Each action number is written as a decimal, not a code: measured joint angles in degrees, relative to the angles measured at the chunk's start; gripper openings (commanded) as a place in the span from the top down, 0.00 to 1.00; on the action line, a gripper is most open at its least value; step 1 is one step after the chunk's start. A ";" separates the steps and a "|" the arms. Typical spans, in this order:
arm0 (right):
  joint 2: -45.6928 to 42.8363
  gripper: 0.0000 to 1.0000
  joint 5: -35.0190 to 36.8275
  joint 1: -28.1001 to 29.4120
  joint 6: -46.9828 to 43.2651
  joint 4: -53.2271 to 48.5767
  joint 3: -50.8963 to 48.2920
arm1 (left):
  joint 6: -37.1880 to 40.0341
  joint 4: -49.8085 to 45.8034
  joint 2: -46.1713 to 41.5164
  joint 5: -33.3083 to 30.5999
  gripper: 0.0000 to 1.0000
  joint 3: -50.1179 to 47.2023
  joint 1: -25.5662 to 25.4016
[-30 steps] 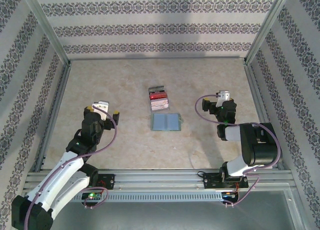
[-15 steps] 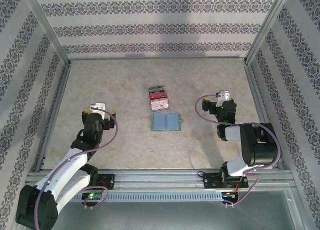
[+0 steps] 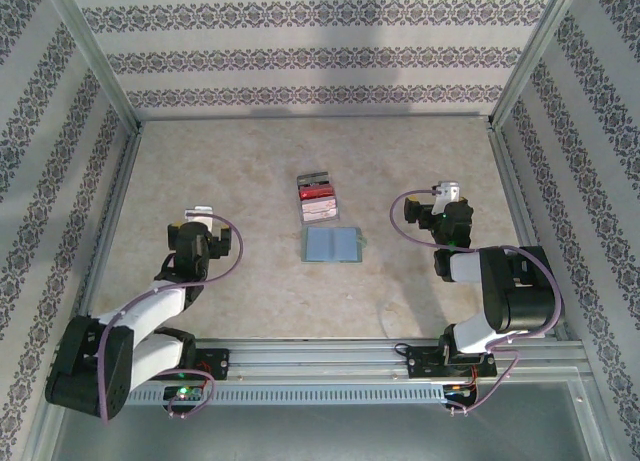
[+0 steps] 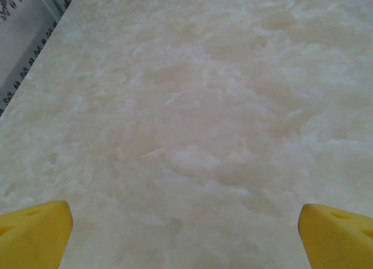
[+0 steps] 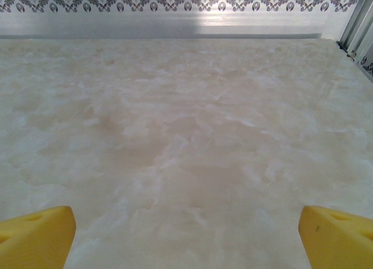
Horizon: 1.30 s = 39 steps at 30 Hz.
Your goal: Take the credit cards out of the card holder
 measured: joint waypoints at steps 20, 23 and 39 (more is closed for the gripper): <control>0.00 0.02 0.00 0.00 0.00 0.00 0.00 | 2.89 26.12 22.60 10.03 0.00 2.73 4.17; 0.00 0.02 0.00 0.00 0.00 0.00 0.00 | 2.71 32.41 25.11 11.47 0.01 1.62 5.40; 0.00 0.02 0.00 0.00 0.00 0.00 0.00 | -0.31 35.01 28.02 18.34 0.00 5.79 10.82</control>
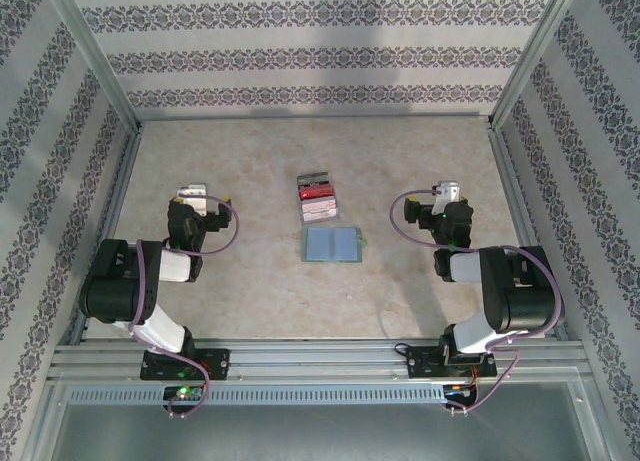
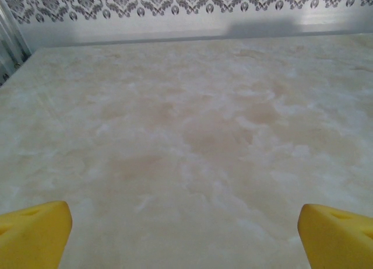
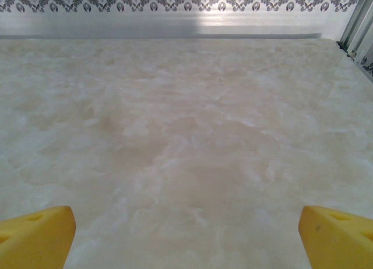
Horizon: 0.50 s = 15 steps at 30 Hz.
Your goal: Take the credit cards out of the card holder
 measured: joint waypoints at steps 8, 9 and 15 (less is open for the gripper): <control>0.00 0.02 0.00 0.00 0.00 0.00 0.02 | -0.26 -0.81 0.00 0.98 0.00 -0.02 0.00; 0.00 0.02 0.00 0.00 0.00 0.00 0.02 | -0.26 -0.81 0.00 1.03 0.00 -0.02 0.00; 0.00 0.02 0.00 0.00 0.00 0.00 0.00 | -0.26 -0.81 0.00 1.05 0.00 -0.02 0.00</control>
